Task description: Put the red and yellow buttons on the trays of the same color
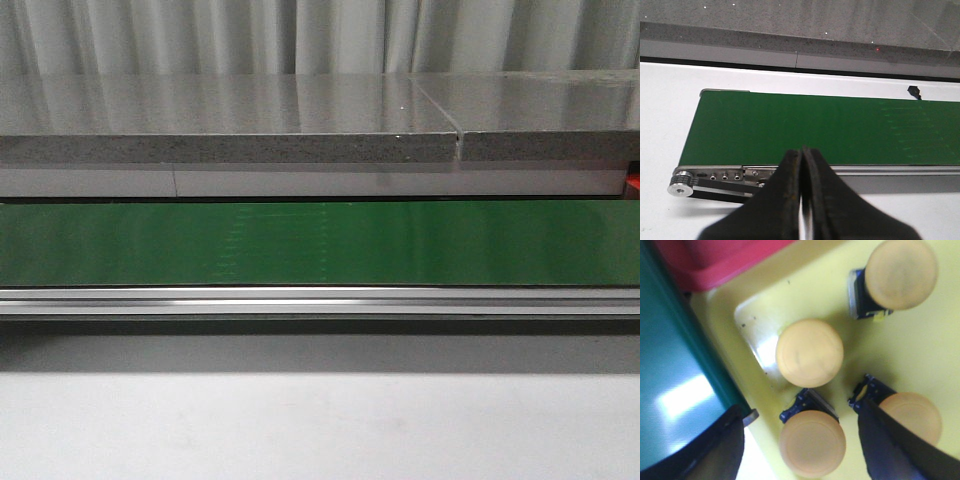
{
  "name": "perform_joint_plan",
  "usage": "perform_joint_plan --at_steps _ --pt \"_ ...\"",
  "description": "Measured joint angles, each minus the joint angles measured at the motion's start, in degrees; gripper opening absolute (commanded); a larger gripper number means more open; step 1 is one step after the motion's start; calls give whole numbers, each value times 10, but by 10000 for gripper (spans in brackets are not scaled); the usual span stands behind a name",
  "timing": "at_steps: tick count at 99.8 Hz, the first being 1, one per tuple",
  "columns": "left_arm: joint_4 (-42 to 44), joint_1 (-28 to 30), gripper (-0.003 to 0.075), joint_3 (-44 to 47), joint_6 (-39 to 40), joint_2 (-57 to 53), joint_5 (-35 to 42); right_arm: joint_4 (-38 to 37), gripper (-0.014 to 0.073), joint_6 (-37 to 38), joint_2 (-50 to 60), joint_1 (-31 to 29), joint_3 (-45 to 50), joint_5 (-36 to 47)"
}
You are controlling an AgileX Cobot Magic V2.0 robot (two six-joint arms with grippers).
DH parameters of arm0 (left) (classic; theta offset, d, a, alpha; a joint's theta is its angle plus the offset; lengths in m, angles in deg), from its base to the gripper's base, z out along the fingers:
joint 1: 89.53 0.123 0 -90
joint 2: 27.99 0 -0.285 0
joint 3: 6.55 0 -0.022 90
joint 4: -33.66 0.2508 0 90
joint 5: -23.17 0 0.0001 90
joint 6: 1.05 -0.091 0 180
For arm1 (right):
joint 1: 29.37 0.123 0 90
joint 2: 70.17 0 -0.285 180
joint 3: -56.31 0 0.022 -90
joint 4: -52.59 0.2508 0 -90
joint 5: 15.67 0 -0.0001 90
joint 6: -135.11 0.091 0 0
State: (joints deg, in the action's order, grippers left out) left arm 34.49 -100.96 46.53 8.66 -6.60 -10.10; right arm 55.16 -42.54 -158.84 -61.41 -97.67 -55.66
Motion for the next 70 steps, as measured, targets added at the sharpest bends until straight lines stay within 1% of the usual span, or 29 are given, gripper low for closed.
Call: perform_joint_plan --at_steps 16,40,56,70 --pt "0 0 -19 0 0 0 0 3 492 0 61 23 0 6" --pt "0 0 -19 0 0 0 0 4 489 0 166 116 0 20" --pt "0 0 -19 0 0 0 0 -9 489 0 243 172 1 21" --pt "0 0 -19 0 0 0 0 -20 489 0 315 216 31 42"
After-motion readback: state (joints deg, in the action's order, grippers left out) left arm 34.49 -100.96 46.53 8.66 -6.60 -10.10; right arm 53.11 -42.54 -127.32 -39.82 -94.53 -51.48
